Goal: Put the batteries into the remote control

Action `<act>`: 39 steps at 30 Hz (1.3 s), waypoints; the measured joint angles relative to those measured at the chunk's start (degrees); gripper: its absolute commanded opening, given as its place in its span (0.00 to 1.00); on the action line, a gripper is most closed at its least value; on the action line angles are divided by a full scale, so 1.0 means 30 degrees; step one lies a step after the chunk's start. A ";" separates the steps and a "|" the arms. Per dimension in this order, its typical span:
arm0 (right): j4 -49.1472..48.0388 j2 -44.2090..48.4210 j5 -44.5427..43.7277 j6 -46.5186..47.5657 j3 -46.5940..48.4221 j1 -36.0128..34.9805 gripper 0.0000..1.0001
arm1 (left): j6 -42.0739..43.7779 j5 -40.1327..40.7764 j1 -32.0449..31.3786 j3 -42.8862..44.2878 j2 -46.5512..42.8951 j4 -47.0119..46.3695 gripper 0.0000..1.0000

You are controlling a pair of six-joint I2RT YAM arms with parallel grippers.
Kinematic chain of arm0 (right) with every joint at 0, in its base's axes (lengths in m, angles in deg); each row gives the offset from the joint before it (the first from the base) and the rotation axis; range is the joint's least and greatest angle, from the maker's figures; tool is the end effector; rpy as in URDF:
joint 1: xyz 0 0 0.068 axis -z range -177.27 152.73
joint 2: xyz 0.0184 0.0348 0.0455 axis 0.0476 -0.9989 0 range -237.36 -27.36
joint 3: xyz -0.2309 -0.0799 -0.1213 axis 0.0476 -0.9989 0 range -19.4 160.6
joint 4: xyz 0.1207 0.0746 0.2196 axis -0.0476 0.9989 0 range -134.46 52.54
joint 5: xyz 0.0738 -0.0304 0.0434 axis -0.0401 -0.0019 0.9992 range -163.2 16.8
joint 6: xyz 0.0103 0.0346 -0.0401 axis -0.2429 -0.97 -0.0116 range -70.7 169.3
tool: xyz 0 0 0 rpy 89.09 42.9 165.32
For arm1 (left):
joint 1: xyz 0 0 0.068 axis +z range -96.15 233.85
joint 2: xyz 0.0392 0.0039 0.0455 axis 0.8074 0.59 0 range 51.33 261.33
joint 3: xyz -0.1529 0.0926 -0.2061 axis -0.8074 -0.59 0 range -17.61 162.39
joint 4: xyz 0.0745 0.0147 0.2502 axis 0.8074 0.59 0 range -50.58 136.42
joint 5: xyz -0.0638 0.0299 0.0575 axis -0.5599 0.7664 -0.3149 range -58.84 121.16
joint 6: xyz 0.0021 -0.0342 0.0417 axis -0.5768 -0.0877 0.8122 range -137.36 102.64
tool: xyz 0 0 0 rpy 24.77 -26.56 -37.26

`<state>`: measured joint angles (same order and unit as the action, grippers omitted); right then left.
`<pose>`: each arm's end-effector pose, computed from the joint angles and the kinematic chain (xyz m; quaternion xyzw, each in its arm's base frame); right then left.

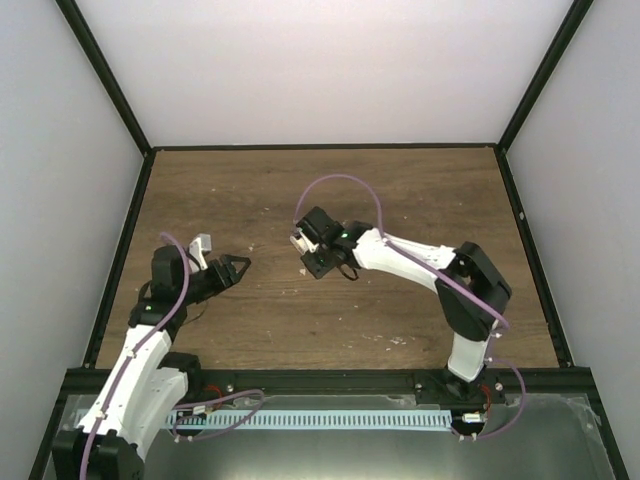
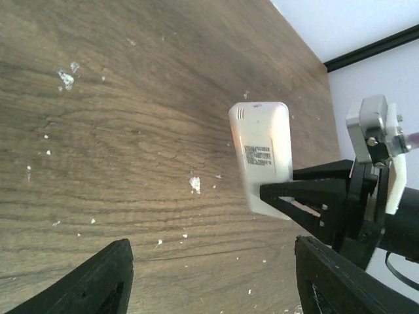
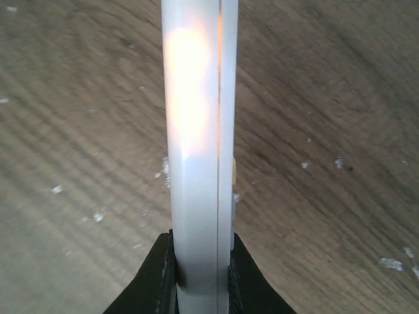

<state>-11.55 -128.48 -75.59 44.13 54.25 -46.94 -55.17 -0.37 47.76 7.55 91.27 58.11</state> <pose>0.2407 0.2811 0.2175 -0.3611 0.8966 0.0998 0.2362 0.1540 -0.0351 0.2209 -0.1080 0.8505 -0.3923 0.3333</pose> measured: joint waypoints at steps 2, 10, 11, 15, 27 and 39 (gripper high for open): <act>0.0342 -0.0809 -0.1654 -0.0211 0.0648 -0.0430 0.01 | 0.0109 0.0109 0.0000 0.0000 0.0240 0.0240 0.69; 0.2135 -0.4116 -0.7730 -0.0699 0.2259 -0.2790 0.01 | 0.0197 0.0525 0.0000 0.0000 0.0160 0.0699 0.69; 0.2259 -0.4269 -0.8269 -0.0729 0.2339 -0.3009 0.01 | 0.0197 0.0554 0.0000 0.0000 0.0131 0.0736 0.69; 0.2441 -0.4670 -0.9806 -0.0743 0.2397 -0.3694 0.28 | 0.0197 0.0619 0.0000 0.0000 0.0095 0.0823 0.69; 0.1880 -0.4670 -0.9566 -0.0619 0.1778 -0.4670 0.89 | 0.0189 0.0466 0.0000 -0.0007 0.0226 0.0794 0.69; -0.1865 0.2040 -0.4452 -0.1188 -0.2951 -0.2943 1.00 | 0.0364 -0.0087 0.0022 0.0087 0.0153 0.0597 0.77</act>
<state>-17.15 -122.36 -88.94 40.57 45.40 -55.77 -54.07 -0.63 47.82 7.82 91.73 59.91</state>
